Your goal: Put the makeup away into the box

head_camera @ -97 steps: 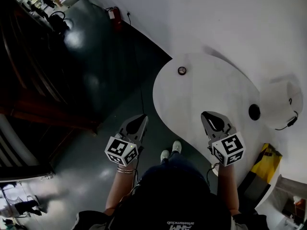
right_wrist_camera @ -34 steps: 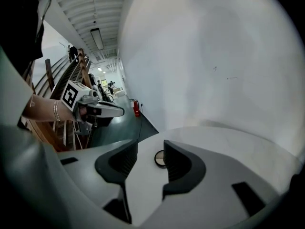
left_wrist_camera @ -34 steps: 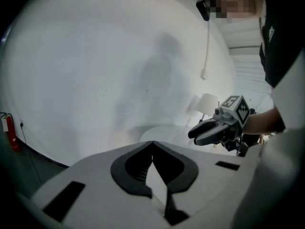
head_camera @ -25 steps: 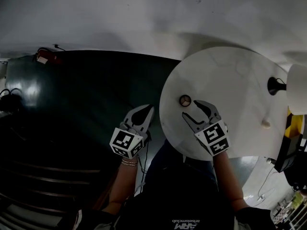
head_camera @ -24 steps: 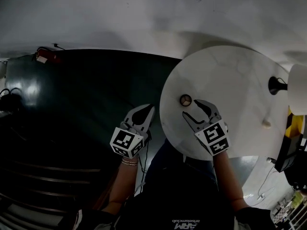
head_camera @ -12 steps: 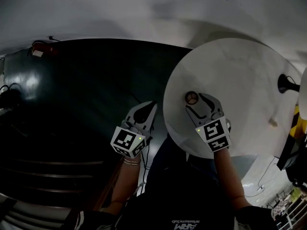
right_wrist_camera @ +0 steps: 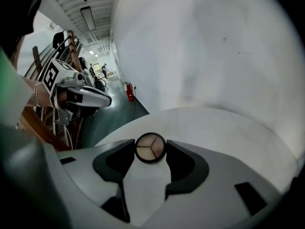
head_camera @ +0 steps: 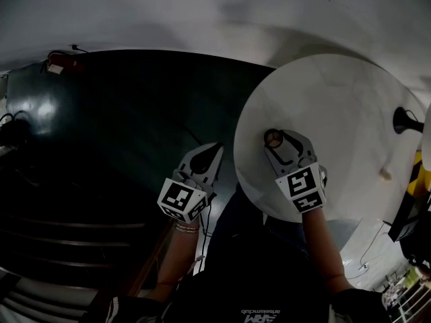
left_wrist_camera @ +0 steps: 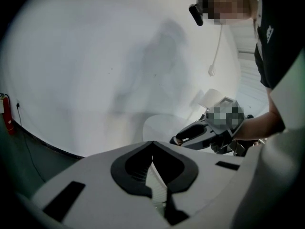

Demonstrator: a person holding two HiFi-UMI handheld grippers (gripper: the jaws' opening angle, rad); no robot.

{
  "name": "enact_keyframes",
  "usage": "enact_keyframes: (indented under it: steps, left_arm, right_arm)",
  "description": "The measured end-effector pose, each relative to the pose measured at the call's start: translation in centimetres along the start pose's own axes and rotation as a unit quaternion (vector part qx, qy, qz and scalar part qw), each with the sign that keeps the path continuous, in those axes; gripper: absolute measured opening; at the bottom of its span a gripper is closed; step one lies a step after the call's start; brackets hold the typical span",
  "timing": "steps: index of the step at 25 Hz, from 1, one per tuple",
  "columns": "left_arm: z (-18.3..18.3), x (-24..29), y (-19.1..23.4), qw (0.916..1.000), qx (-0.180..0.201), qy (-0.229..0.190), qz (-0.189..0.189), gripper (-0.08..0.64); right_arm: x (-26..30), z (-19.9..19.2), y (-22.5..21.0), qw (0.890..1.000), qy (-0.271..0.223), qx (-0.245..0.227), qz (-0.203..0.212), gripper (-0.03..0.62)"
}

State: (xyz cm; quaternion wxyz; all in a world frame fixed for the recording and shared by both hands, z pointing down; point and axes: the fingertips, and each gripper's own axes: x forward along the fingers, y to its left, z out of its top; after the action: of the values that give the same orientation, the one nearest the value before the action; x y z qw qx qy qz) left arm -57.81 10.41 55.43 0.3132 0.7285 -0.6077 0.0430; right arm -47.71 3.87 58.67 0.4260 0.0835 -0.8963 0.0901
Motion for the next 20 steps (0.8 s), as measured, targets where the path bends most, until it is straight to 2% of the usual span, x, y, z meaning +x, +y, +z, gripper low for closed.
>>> enact_keyframes:
  steps: [9, 20]
  left_arm:
    - [2.1, -0.5, -3.0, 0.999, 0.032, -0.017, -0.027, 0.017]
    - [2.5, 0.1, -9.8, 0.992, 0.079, -0.014, -0.097, 0.017]
  right_arm:
    - [-4.1, 1.4, 0.8, 0.999, -0.027, -0.008, -0.019, 0.222]
    - [-9.9, 0.8, 1.7, 0.997, -0.062, -0.004, -0.055, 0.222]
